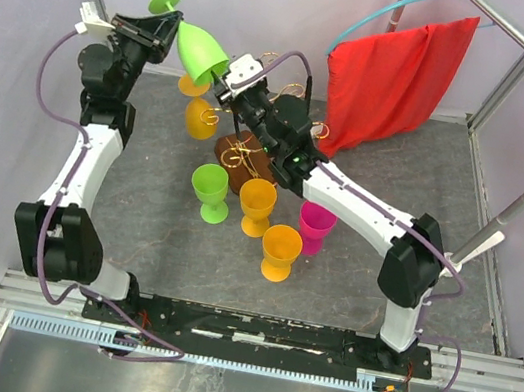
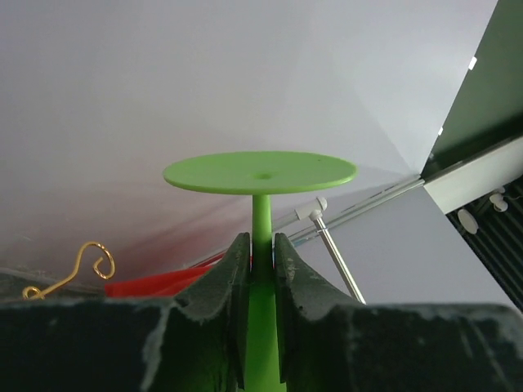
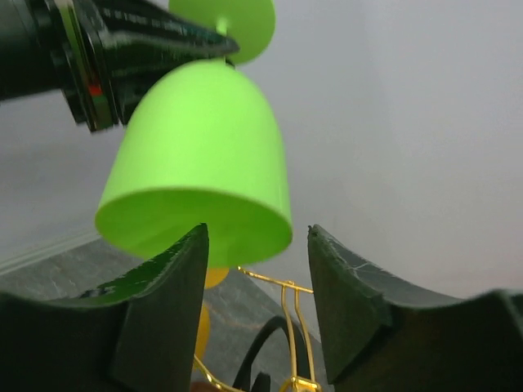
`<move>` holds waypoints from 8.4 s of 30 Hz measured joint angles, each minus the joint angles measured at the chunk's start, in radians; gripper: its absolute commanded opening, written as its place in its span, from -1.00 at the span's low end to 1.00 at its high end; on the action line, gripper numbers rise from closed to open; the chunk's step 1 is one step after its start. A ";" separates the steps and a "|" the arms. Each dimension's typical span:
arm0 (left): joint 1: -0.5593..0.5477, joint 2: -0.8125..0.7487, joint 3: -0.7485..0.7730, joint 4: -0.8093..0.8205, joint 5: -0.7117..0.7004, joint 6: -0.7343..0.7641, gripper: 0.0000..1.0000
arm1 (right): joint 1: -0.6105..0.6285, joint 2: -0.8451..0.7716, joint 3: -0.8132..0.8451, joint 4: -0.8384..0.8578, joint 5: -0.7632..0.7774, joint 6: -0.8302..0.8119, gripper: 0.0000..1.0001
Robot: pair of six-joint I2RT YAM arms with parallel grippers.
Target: Place the wine glass upside down on the wine glass rack
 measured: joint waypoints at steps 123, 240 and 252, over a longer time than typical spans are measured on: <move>-0.032 -0.190 -0.643 0.218 0.375 1.384 -0.95 | -0.153 0.130 0.503 -0.990 -0.023 0.557 0.81; -0.044 -0.356 -0.168 -0.694 -0.161 1.290 0.53 | -0.107 -0.203 0.259 -1.381 -0.192 0.317 0.70; -0.029 -0.257 0.236 -0.999 -0.187 1.234 0.55 | 0.074 -0.203 0.188 -1.332 -0.250 0.160 0.52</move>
